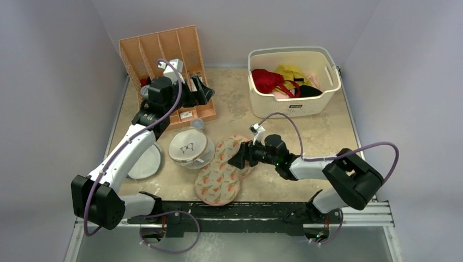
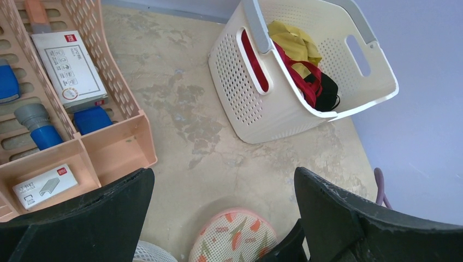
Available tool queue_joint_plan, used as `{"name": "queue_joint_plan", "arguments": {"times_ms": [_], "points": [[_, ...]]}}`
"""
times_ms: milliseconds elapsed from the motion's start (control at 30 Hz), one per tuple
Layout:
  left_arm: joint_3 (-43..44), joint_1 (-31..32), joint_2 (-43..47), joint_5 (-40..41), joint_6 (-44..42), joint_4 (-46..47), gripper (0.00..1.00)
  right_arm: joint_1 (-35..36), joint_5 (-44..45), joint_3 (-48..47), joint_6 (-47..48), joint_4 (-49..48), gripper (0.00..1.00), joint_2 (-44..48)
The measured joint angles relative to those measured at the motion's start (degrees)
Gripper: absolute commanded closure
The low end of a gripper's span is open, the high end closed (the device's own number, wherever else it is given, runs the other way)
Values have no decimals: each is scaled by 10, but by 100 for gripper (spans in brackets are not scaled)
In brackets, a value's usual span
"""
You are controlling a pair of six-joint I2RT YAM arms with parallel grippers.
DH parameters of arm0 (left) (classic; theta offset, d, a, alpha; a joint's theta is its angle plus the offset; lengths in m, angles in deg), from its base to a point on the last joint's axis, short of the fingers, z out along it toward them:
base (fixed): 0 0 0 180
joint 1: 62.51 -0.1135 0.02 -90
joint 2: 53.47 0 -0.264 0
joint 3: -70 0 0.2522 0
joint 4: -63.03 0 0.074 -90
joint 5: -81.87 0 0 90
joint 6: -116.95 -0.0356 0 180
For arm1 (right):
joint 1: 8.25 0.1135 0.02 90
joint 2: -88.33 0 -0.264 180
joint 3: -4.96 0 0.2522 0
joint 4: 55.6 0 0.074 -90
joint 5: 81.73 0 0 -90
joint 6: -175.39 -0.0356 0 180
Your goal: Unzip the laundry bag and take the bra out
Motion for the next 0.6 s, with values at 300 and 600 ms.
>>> {"name": "queue_joint_plan", "arguments": {"times_ms": [300, 600], "points": [[0, 5, 0, 1, 0, 0, 0, -45, 160, 1, -4, 78, 8, 61], [0, 32, 1, 21, -14, 0, 0, -102, 167, -83, 78, 165, 7, 90]]}}
